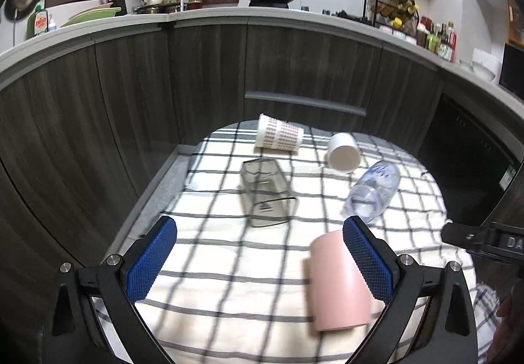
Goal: Flip cup upside down
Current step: 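Pass the pink cup from the right tool into the left tool's fingers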
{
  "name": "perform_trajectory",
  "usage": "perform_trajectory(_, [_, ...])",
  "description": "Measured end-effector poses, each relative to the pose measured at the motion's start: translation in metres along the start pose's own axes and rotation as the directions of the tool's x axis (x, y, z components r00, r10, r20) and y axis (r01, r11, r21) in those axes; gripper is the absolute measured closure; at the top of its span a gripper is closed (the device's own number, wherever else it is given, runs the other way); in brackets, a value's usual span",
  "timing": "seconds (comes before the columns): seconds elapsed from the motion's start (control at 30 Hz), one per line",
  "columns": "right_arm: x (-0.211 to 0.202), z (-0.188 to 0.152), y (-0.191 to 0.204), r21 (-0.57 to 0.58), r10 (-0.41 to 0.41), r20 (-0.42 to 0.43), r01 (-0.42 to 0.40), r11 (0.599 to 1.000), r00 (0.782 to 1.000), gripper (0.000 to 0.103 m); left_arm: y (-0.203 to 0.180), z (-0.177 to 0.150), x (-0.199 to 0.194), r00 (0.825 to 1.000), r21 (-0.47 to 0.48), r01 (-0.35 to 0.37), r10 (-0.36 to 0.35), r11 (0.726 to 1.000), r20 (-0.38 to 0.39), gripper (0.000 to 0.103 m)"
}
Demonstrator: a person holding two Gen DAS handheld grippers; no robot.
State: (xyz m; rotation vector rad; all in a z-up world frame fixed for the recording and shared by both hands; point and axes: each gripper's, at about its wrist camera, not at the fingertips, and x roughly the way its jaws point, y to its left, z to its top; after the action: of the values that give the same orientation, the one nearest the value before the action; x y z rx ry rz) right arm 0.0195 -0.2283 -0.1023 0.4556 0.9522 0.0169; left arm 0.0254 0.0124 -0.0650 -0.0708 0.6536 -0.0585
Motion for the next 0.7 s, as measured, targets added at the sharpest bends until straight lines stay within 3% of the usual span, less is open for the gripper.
perform_trajectory(0.13, [-0.025, -0.006, -0.016, -0.05, -0.064, 0.119, 0.071, 0.996, 0.991, 0.021, -0.023, -0.015, 0.003, 0.999, 0.003, 0.042, -0.042, 0.999, 0.034, 0.0])
perform_trajectory(0.33, [-0.05, -0.024, -0.027, -0.111, -0.157, 0.299, 0.198, 0.974, 0.941, 0.017, -0.055, -0.035, 0.003, 0.993, 0.075, 0.105, -0.108, 0.992, 0.049, 0.0])
perform_trajectory(0.57, [-0.065, -0.045, -0.035, -0.126, -0.224, 0.425, 0.302, 0.945, 0.877, 0.012, -0.074, -0.058, 0.008, 0.988, 0.105, 0.139, -0.145, 0.985, 0.053, 0.0])
perform_trajectory(0.7, [-0.064, -0.056, -0.041, -0.122, -0.236, 0.444, 0.32, 0.94, 0.864, 0.012, -0.078, -0.071, 0.021, 0.993, 0.111, 0.108, -0.113, 0.988, 0.035, 0.0])
